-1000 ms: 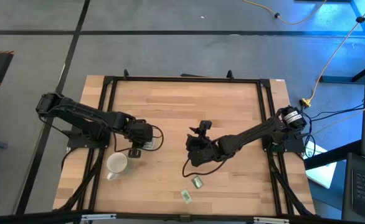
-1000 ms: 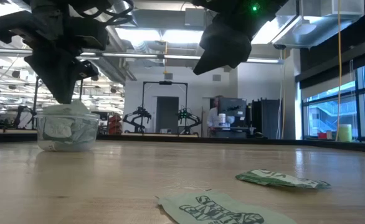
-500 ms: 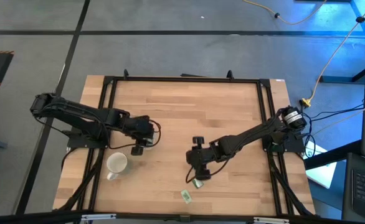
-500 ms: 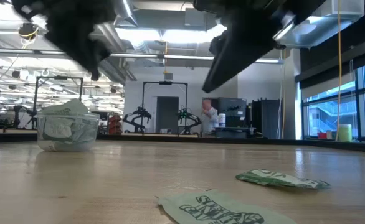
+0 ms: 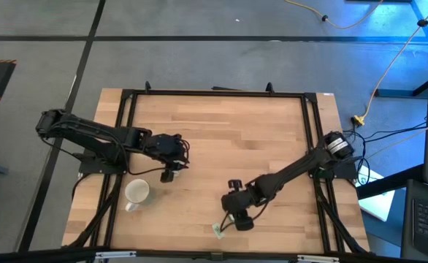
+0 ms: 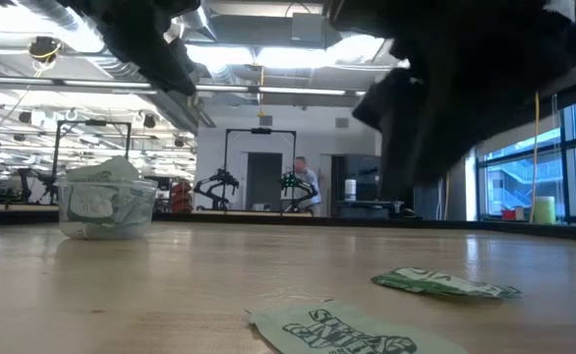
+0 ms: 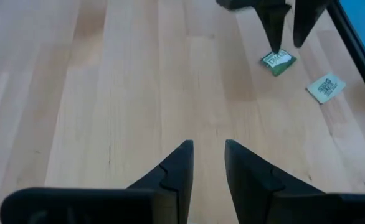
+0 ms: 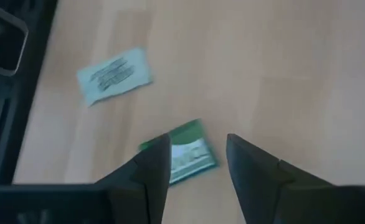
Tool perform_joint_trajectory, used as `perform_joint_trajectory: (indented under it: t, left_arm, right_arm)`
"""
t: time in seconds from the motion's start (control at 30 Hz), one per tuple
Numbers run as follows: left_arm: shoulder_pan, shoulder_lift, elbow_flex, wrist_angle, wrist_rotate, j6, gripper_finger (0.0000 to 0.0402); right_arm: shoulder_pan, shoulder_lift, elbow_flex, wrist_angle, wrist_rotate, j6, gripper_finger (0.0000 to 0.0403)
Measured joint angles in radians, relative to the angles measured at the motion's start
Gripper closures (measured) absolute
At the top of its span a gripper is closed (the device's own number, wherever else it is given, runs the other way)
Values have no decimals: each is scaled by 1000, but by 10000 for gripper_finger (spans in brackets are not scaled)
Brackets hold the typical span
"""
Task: Pick and place Stevia / Truvia into bins
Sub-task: Put the dark green stevia packet into the transparent container
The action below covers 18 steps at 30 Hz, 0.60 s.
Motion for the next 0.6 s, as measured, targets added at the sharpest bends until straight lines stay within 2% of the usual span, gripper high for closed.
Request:
perform_joint_trajectory:
  t: [0.33, 0.6]
  left_arm:
    - [0, 18, 0, 8, -3, 0, 316]
    - [0, 43, 0, 9, -3, 0, 316]
  right_arm:
    - [9, 75, 0, 11, 42, -7, 304]
    - [29, 103, 1, 11, 44, -53, 314]
